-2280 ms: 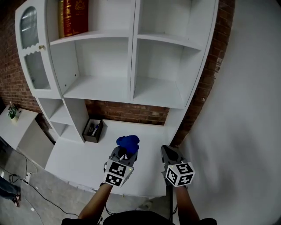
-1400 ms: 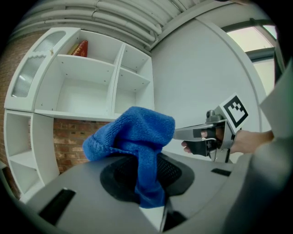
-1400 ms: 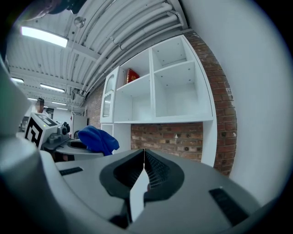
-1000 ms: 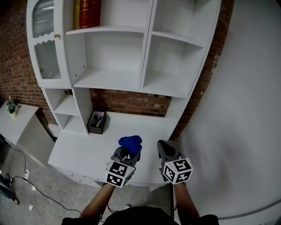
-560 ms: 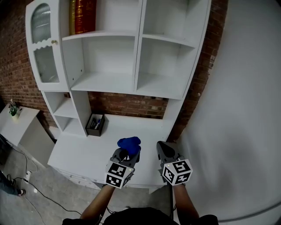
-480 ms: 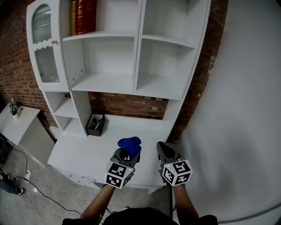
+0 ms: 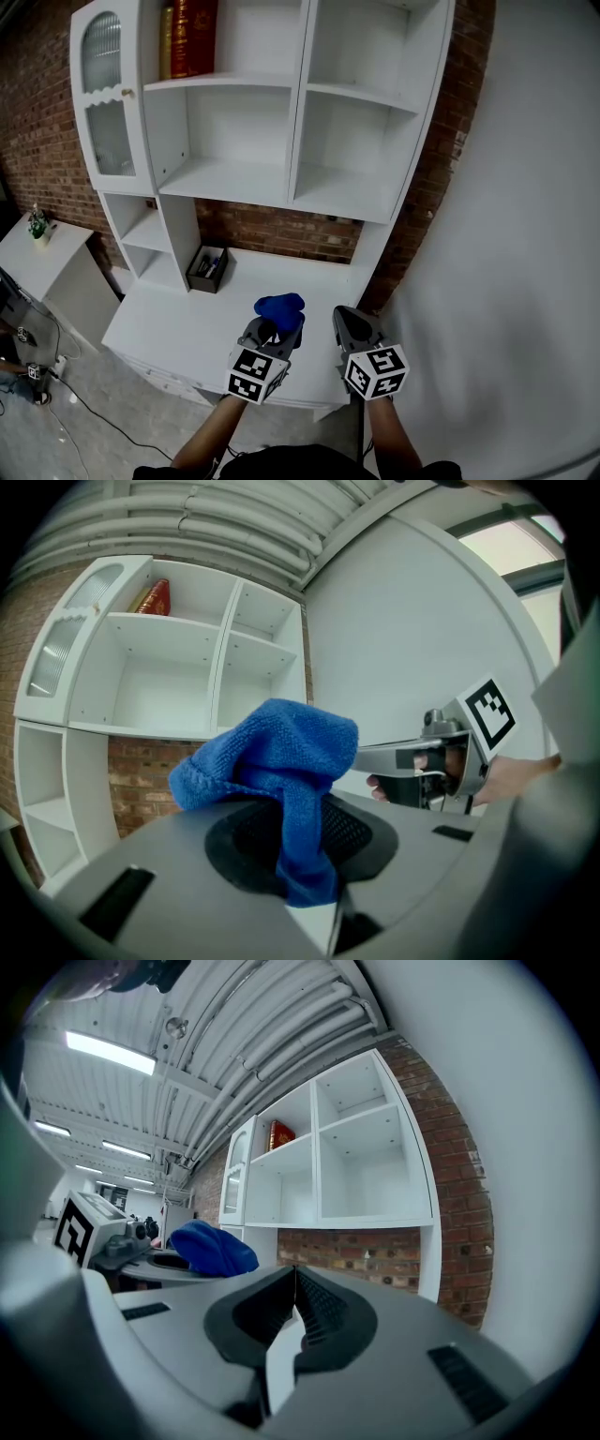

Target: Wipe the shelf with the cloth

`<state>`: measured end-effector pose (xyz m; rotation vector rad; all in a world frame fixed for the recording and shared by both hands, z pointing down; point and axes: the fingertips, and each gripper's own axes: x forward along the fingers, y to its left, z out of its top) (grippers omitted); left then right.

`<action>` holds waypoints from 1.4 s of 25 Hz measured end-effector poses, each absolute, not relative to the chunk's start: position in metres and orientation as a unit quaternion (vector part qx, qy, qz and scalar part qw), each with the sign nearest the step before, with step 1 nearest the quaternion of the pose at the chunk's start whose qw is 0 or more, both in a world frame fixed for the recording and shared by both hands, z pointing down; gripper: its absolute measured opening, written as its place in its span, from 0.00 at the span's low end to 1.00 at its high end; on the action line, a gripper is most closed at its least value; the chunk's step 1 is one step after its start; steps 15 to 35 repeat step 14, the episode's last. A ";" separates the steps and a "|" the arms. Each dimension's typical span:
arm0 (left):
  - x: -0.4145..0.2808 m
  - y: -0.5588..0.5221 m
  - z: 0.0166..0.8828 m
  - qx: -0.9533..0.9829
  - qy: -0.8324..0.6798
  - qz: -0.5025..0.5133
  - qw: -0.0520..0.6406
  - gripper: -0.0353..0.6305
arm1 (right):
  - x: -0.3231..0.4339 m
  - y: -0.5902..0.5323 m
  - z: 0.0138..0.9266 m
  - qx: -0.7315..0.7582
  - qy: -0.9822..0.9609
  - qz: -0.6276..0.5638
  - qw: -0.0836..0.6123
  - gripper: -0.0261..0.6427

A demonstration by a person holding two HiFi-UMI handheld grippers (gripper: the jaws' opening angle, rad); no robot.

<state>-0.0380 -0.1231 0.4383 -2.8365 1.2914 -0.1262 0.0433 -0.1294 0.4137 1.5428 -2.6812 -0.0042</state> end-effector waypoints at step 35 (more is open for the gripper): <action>-0.031 -0.124 0.435 -0.909 0.414 -0.036 0.012 0.18 | 0.044 -0.132 0.417 0.492 -0.870 0.001 0.022 0.07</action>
